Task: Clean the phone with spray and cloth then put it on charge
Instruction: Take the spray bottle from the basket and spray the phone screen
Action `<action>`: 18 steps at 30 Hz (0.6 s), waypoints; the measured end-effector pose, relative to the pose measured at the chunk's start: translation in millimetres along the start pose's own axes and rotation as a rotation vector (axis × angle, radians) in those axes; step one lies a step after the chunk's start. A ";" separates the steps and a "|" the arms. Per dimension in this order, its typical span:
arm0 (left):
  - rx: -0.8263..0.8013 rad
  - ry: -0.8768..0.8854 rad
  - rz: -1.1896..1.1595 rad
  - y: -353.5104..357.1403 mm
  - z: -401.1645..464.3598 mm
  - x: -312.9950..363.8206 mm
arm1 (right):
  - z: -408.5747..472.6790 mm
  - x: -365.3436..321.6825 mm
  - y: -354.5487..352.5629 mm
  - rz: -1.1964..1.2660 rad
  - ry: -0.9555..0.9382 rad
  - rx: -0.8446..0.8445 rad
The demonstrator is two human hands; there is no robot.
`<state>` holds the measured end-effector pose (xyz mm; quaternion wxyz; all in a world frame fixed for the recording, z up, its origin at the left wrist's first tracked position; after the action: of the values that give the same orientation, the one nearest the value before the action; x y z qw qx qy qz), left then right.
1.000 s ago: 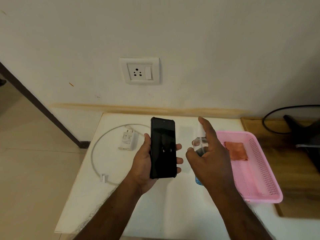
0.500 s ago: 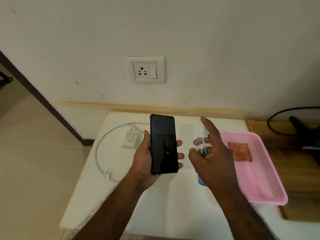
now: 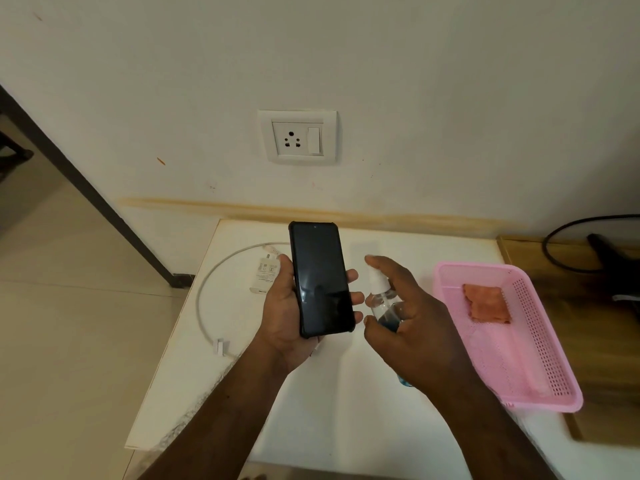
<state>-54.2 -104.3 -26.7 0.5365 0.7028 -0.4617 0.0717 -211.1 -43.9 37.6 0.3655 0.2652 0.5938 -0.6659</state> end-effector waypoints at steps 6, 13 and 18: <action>0.023 -0.007 -0.026 0.0 -2.1 2.6 | 0.7 8.7 -2.4 -0.043 0.002 0.040; -0.015 0.009 -0.042 -1.3 -4.2 8.3 | -0.9 12.9 -3.3 -0.100 -0.024 0.073; -0.010 0.008 -0.055 -2.2 -2.8 8.1 | -1.1 19.0 -5.7 -0.136 -0.016 0.088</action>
<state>-47.0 -106.7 -22.2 0.5436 0.7122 -0.4405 0.0572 -227.0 -45.9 25.9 0.3122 0.2346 0.5775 -0.7169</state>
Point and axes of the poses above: each hand's wrist, its own z-axis towards the middle knuckle, its own y-axis out of the palm, x = y × z, the point moved 3 cm from there along z, towards the middle knuckle, and after that the axes turned 3 degrees about -y, right-handed, at the moved point
